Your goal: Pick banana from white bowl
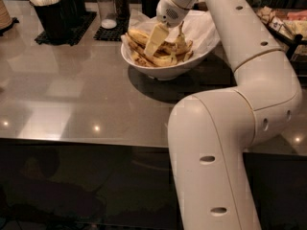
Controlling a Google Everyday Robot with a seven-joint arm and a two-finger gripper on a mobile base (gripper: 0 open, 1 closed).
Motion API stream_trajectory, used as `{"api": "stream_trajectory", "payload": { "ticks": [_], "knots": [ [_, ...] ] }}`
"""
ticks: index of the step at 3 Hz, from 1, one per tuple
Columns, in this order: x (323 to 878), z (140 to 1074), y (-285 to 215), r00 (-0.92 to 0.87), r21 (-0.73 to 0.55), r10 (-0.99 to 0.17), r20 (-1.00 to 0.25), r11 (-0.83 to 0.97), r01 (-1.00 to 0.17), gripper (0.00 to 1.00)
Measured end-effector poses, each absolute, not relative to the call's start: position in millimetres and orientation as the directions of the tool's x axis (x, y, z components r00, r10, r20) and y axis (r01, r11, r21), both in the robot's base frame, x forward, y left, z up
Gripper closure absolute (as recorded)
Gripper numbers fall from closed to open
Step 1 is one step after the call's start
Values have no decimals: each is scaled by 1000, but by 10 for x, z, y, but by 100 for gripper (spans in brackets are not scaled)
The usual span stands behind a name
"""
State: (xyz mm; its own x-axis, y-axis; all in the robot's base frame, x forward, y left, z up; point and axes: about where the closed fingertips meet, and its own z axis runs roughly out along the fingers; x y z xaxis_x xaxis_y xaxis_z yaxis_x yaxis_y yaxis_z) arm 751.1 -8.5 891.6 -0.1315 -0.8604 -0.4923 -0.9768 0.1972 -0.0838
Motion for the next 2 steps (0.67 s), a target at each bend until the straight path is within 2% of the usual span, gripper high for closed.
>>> {"api": "stream_trajectory", "payload": {
  "ticks": [2],
  "knots": [
    [7555,8951,-59,-125,-106,-858,-497,204,-973,88]
  ]
}}
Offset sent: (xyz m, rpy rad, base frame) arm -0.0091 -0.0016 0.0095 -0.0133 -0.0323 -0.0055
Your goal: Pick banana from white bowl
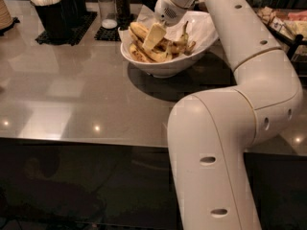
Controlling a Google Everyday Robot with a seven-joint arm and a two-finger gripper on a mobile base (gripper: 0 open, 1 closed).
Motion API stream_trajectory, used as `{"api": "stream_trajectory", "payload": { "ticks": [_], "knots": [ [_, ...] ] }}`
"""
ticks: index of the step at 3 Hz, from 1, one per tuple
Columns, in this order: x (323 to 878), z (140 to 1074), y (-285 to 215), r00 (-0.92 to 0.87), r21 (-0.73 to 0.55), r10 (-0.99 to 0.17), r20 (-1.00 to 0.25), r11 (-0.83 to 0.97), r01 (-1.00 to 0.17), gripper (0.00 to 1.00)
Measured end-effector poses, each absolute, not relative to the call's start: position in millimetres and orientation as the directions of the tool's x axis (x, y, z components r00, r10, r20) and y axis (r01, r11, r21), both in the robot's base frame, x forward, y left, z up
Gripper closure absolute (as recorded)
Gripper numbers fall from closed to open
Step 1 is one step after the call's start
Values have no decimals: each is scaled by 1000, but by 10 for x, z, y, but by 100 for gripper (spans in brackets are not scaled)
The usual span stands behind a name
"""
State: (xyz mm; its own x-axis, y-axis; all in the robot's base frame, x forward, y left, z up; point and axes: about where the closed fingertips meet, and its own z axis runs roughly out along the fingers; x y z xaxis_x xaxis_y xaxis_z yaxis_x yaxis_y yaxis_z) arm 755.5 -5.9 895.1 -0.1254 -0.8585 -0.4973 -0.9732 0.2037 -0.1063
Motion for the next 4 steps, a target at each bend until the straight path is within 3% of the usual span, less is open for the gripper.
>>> {"api": "stream_trajectory", "payload": {
  "ticks": [1,4],
  "knots": [
    [7504,9186,-63,-92,-173,-873,-479,197,-965,100],
    [6790,9629,5,33,-299,-898,-438,111,-948,100]
  ]
}}
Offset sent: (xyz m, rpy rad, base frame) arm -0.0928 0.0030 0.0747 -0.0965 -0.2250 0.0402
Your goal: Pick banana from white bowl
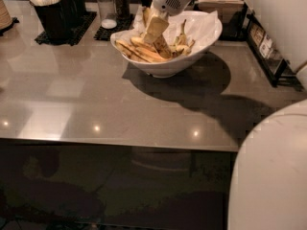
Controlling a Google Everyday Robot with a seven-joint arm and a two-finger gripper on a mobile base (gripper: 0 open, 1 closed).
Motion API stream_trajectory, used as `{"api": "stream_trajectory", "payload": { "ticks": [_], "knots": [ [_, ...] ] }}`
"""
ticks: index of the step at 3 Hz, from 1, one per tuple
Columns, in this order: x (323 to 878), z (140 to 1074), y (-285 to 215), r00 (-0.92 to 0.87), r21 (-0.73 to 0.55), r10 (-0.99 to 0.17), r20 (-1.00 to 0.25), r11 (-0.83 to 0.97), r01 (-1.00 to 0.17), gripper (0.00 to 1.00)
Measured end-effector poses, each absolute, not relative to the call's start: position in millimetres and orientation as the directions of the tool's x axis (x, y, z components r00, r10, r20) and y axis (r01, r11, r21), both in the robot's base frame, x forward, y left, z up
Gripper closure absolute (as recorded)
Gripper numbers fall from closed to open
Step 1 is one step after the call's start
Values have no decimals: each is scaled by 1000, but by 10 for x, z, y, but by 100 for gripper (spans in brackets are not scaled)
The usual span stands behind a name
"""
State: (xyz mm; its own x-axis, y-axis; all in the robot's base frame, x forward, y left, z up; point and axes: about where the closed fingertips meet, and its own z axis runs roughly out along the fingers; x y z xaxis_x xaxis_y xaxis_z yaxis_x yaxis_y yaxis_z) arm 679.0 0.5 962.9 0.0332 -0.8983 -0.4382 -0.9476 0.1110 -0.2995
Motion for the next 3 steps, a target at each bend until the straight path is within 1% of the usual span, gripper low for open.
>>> {"api": "stream_trajectory", "payload": {
  "ticks": [1,2,3],
  "knots": [
    [6609,9647,-27,46,-313,-896,-441,106,-944,100],
    [6324,9749,-100,89,-364,-878,-470,101,-926,100],
    [5866,9847,-47,199,-440,-818,-540,74,-895,100]
  ]
}}
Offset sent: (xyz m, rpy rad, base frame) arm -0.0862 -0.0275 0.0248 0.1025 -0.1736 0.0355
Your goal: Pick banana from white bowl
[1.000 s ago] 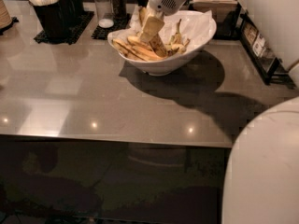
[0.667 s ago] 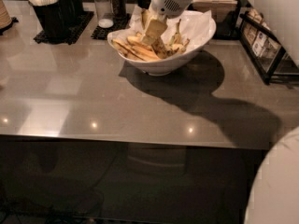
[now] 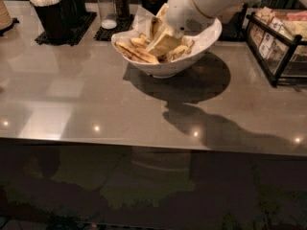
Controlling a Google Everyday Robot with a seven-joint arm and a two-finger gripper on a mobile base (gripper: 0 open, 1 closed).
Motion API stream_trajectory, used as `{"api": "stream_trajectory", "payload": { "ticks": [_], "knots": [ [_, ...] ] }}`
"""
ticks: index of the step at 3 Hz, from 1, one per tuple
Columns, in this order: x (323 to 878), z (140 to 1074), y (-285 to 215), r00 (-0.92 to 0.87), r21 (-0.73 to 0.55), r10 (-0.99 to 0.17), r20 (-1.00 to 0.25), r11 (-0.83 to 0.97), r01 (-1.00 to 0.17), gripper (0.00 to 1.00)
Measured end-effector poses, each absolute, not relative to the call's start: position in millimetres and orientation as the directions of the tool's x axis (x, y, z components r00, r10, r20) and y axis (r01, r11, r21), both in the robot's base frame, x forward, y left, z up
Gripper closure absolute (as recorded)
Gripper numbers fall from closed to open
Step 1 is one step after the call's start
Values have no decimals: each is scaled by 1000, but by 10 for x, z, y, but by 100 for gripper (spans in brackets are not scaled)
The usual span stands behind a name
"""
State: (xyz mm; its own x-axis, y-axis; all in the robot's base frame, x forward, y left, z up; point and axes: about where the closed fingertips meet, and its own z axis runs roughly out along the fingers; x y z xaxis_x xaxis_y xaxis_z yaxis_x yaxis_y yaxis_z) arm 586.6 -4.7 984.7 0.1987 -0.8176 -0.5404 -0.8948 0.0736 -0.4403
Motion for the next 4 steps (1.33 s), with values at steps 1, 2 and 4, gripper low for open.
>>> {"api": "stream_trajectory", "payload": {
  "ticks": [1,2,4],
  "knots": [
    [5338,9866,189,314,-515,-733,-603,57,-855,100],
    [5003,9781,218,357,-568,-680,-640,106,-816,100],
    [4732,9962,-375,382,-619,-614,-691,230,-751,100]
  ]
}}
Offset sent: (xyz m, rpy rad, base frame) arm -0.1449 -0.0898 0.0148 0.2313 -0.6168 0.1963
